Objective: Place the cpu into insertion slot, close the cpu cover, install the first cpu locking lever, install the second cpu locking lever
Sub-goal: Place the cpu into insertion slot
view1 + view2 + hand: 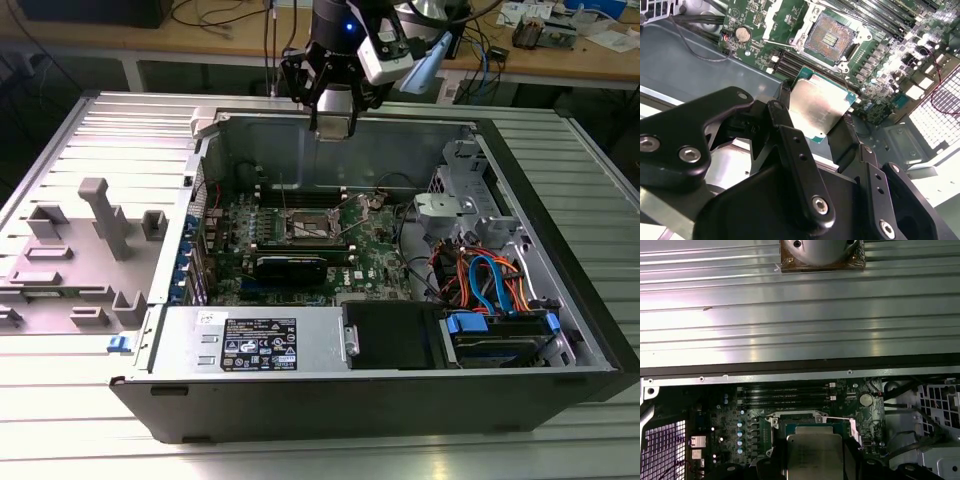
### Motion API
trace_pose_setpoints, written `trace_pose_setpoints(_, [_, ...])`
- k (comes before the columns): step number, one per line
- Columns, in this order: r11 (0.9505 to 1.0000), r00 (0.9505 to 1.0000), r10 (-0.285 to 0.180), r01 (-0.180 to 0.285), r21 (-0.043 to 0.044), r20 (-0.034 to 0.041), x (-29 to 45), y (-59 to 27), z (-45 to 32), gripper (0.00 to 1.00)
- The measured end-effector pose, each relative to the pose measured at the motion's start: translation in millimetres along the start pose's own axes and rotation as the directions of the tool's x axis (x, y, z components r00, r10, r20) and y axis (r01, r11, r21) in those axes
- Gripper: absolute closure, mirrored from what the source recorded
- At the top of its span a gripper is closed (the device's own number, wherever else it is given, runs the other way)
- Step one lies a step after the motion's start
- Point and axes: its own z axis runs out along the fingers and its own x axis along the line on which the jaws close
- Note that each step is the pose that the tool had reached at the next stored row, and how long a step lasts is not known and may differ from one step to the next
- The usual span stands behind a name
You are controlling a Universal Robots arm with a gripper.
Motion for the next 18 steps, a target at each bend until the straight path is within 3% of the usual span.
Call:
trace_pose_setpoints(4, [0.9995,0.9995,0.032,-0.032,-0.0007,0.0029,0.0,-0.1,0.0,0.46])
trace_pose_setpoints(18, [0.9994,0.9993,0.036,-0.036,-0.0007,0.0032,0.0,-1.8,-0.1,0.46])
